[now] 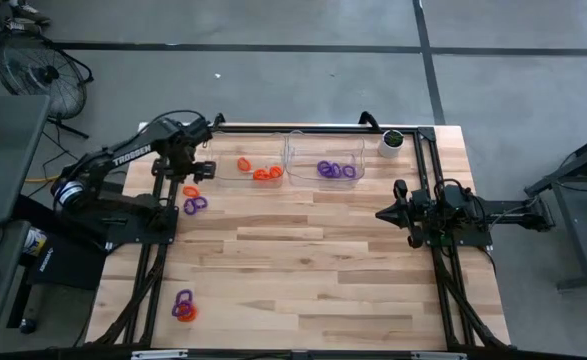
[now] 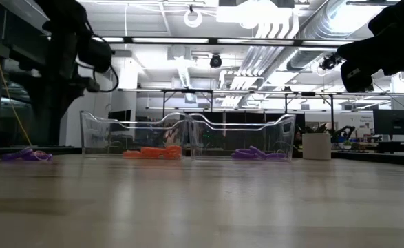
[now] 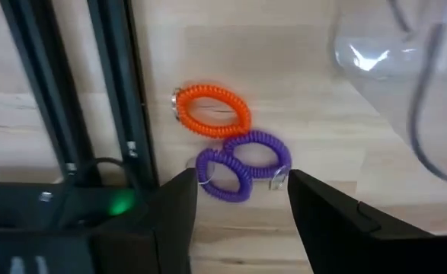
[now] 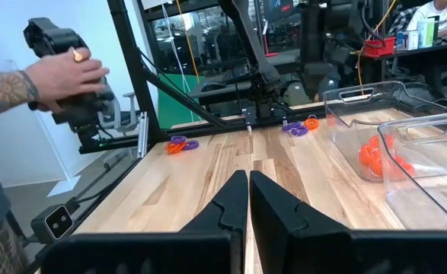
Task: Sort spring keychains
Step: Put the orange spring keychain into the left transparent bin
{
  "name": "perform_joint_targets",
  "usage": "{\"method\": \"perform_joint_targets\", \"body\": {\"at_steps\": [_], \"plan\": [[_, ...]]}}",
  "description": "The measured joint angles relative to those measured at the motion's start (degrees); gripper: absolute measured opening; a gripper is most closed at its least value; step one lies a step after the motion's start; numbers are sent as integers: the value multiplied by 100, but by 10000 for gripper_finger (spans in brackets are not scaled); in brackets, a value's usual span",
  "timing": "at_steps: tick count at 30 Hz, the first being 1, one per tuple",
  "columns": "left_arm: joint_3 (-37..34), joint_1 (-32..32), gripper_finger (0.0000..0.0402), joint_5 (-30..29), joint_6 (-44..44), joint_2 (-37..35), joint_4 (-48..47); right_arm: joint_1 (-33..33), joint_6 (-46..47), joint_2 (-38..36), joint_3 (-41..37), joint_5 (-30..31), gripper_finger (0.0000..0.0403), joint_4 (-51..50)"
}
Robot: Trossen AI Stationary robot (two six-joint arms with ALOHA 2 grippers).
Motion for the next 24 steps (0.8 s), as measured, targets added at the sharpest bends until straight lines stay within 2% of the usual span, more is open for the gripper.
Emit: {"method": "perform_joint_targets", "body": {"at_steps": [12,24], "plan": [[-805,-1,202,-91,-1018,375,720,1,-1,1,0,0,12,2],[-1009,88,202,-526,-1772,361,653,-1,-1,-1,0,0,12,2]]}}
